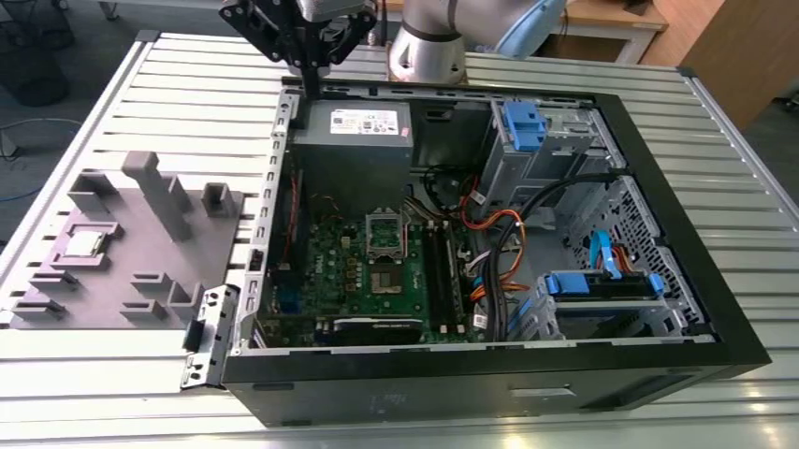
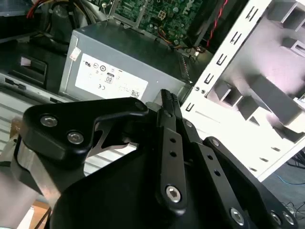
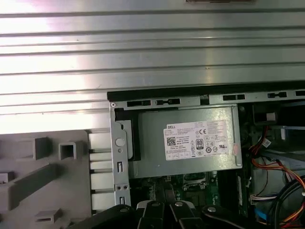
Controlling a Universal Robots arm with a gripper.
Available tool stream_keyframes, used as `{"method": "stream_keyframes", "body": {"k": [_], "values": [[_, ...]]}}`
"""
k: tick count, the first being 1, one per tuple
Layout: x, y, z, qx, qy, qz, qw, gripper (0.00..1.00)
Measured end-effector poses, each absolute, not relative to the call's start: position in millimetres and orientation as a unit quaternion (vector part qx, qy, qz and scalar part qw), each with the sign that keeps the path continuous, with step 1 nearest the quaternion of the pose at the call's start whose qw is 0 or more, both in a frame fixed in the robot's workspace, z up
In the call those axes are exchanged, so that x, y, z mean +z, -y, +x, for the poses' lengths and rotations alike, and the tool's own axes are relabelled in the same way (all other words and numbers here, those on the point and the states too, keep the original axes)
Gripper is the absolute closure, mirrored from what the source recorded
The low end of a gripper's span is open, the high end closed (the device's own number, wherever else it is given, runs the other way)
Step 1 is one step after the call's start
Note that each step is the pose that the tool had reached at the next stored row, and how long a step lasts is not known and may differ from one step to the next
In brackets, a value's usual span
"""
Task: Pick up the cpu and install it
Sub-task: 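Reach for the cpu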
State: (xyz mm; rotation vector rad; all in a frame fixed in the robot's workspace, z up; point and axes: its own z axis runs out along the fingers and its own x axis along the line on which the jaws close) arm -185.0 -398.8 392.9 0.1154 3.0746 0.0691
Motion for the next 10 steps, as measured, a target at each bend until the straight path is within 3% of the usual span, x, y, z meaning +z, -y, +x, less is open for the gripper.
{"method": "stream_keyframes", "body": {"k": [10], "values": [[392.8,398.8,-203.3,0.023,-0.998,0.037,0.036,0.89]]}}
